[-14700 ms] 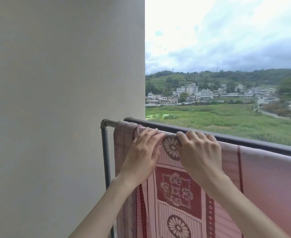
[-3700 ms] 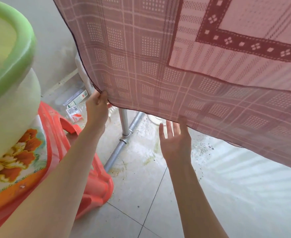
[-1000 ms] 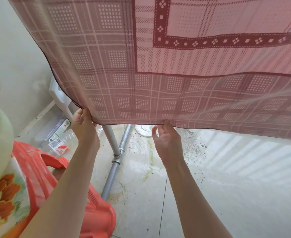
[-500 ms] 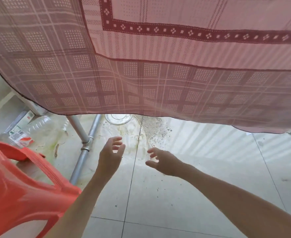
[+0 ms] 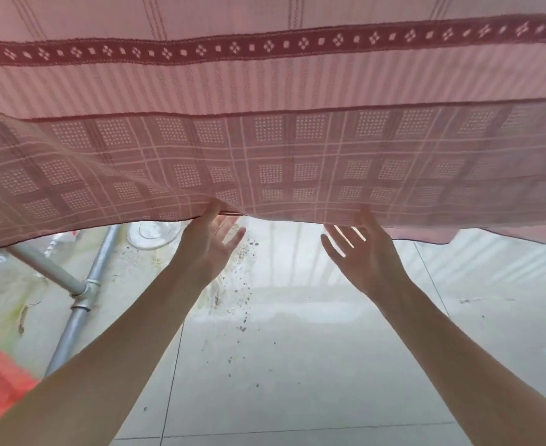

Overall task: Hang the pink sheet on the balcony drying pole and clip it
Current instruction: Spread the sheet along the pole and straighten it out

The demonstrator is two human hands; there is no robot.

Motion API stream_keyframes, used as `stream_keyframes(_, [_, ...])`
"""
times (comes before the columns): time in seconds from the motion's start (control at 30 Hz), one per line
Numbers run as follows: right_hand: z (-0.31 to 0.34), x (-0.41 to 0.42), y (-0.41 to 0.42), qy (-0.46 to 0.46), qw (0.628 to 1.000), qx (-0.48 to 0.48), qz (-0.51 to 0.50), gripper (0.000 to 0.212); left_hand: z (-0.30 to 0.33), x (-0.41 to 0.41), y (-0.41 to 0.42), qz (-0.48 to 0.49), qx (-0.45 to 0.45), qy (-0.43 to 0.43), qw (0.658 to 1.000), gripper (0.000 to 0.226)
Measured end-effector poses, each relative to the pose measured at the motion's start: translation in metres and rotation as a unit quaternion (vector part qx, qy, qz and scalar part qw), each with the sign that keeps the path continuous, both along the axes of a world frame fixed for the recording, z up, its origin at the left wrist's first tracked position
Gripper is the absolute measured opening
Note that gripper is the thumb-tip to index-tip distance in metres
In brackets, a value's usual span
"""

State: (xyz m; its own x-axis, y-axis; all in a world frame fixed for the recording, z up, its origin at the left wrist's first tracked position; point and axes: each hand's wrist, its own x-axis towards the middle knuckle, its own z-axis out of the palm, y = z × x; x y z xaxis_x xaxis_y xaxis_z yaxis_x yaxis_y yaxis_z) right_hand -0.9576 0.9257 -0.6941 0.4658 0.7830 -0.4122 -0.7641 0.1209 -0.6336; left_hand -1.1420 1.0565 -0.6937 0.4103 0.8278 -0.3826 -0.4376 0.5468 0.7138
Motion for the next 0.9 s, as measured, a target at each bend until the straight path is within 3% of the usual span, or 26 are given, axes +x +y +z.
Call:
stream_keyframes(0.17, [0.001,0.022,-0.01,0.043,0.995,0.006,-0.089,0.01,-0.005,0.009,0.005,0.069,-0.029,-0.01,0.997,0.007])
stream_keyframes(0.37, [-0.013,0.025,-0.01,-0.006,0.994,-0.038,-0.1,0.004,-0.016,0.003,0.007,0.122,-0.026,0.026,0.992,0.008])
stream_keyframes(0.7, [-0.025,0.021,-0.002,-0.047,0.992,-0.065,-0.094,0.016,-0.017,-0.003,0.011,0.143,-0.014,0.036,0.989,0.01])
stream_keyframes(0.9, [-0.024,0.025,-0.003,-0.074,0.988,-0.106,-0.087,0.016,-0.015,0.01,-0.003,0.112,-0.053,0.001,0.992,0.008])
